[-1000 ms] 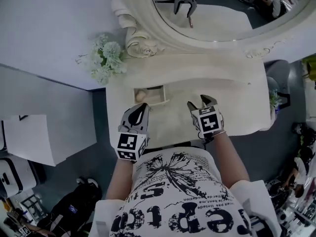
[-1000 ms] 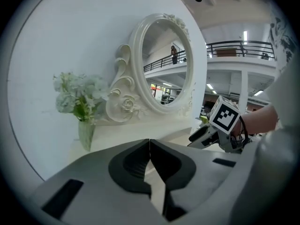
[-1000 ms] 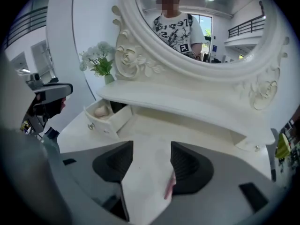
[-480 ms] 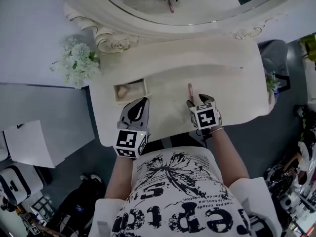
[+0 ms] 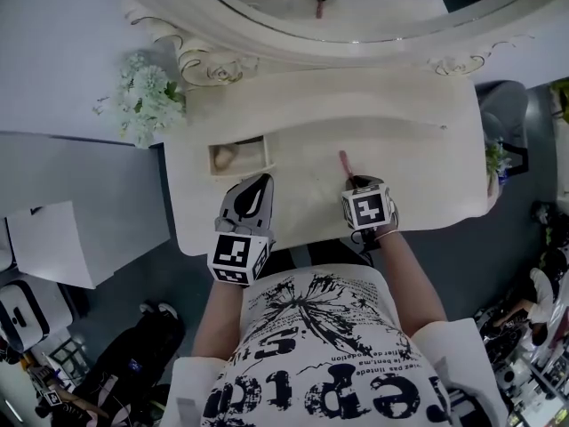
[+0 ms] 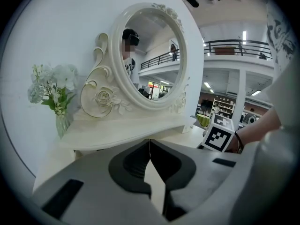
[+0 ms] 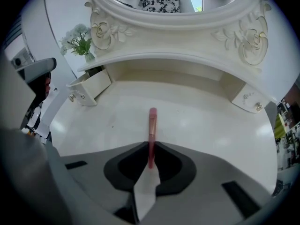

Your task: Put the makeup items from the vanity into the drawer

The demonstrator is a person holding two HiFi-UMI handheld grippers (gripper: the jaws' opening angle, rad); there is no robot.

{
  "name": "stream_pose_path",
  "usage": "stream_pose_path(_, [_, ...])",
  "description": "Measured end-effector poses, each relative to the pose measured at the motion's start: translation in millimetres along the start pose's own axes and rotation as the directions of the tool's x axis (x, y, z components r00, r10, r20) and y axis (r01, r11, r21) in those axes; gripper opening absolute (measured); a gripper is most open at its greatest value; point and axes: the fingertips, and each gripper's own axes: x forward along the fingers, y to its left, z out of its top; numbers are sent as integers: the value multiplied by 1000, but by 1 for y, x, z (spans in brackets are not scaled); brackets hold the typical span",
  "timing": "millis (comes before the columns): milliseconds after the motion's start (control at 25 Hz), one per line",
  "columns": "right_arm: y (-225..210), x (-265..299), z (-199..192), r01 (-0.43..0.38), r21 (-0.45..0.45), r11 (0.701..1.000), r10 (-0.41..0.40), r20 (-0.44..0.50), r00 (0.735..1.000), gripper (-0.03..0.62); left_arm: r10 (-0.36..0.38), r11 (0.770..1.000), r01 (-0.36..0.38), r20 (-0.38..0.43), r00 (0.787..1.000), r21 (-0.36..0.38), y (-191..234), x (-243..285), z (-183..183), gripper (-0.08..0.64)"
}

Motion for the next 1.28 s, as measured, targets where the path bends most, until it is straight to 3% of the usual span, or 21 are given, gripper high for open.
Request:
stream_pose_path(240, [6, -14, 17, -1, -31, 1000, 2, 29, 1000, 51, 14, 1000, -15, 41, 999, 6, 8, -11, 13, 21])
stream_pose_path(400, [27, -32, 42, -41, -64, 997, 46, 77, 996, 51, 36, 999, -35, 67, 997, -3, 18, -21, 21, 21])
stream_pose_path(680, [96, -45, 85, -140, -242, 960, 171, 112, 979, 51, 98, 995, -96, 108, 989, -24, 47, -49, 32, 21])
stream_pose_path(1000, [174, -45, 129, -195, -427, 883, 261, 103, 960, 51, 227, 973, -219, 140, 964, -72, 100, -95, 33, 21])
stream_pose_path(1280, [227, -26, 148, -226, -615, 756, 292, 8, 956, 51, 317, 946, -305, 113, 942, -111, 129, -129, 11, 21])
